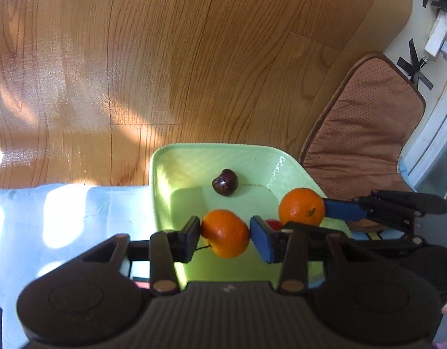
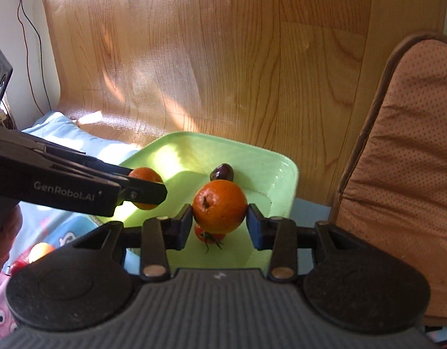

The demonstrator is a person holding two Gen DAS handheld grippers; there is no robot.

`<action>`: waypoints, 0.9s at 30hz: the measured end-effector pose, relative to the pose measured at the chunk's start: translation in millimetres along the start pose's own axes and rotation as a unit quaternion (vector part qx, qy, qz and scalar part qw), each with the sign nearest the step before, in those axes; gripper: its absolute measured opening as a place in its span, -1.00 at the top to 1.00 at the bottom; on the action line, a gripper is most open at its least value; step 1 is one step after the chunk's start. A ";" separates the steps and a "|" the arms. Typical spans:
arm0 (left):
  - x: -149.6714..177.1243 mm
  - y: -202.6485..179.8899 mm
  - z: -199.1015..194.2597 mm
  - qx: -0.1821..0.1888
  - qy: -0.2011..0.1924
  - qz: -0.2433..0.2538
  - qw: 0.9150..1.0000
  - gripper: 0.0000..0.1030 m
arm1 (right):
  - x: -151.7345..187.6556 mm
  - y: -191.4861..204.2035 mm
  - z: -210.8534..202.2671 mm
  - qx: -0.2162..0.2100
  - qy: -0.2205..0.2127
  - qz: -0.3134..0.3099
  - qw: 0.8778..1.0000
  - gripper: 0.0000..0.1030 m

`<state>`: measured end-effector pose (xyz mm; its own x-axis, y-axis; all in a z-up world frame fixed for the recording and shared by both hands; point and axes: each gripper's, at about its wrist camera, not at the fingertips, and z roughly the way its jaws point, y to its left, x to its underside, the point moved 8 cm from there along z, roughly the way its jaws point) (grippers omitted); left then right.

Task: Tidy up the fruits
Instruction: 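Lower both oranges into the green basket and open both tools, then grasp red tomato with left tool while right tool grasps orange cherry tomato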

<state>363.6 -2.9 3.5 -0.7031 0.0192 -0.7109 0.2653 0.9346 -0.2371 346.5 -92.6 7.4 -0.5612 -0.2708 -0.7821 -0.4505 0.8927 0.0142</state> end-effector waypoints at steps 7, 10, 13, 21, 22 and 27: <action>-1.4 -0.2 -18.4 0.009 -0.015 -0.002 1.000 0.23 | -0.2 -2.5 -18.0 0.006 -0.023 0.011 1.000 0.06; 1.9 7.5 -54.7 0.023 -0.037 -0.017 0.999 0.23 | 2.5 3.2 -44.7 -0.002 -0.043 0.019 0.999 0.07; 16.9 15.2 -94.9 0.031 -0.057 -0.026 0.998 0.23 | 16.1 19.7 -78.5 -0.033 -0.059 0.023 0.997 0.07; 86.9 36.2 -149.8 0.025 -0.064 -0.069 0.995 0.23 | 79.3 82.7 -119.8 -0.105 -0.052 0.027 0.993 0.11; 95.5 37.2 -152.6 0.028 -0.064 -0.076 0.995 0.23 | 85.4 89.4 -120.3 -0.107 -0.051 0.022 0.993 0.11; 115.9 44.7 -151.6 0.017 -0.067 -0.086 0.994 0.23 | 105.6 113.4 -112.3 -0.112 -0.031 0.022 0.993 0.11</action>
<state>193.8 95.0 10.9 -0.6468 -0.1896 -0.7387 0.1717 0.9076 -0.3832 158.2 -60.4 -3.6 -0.5427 -0.2046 -0.8146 -0.5737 0.7987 0.1816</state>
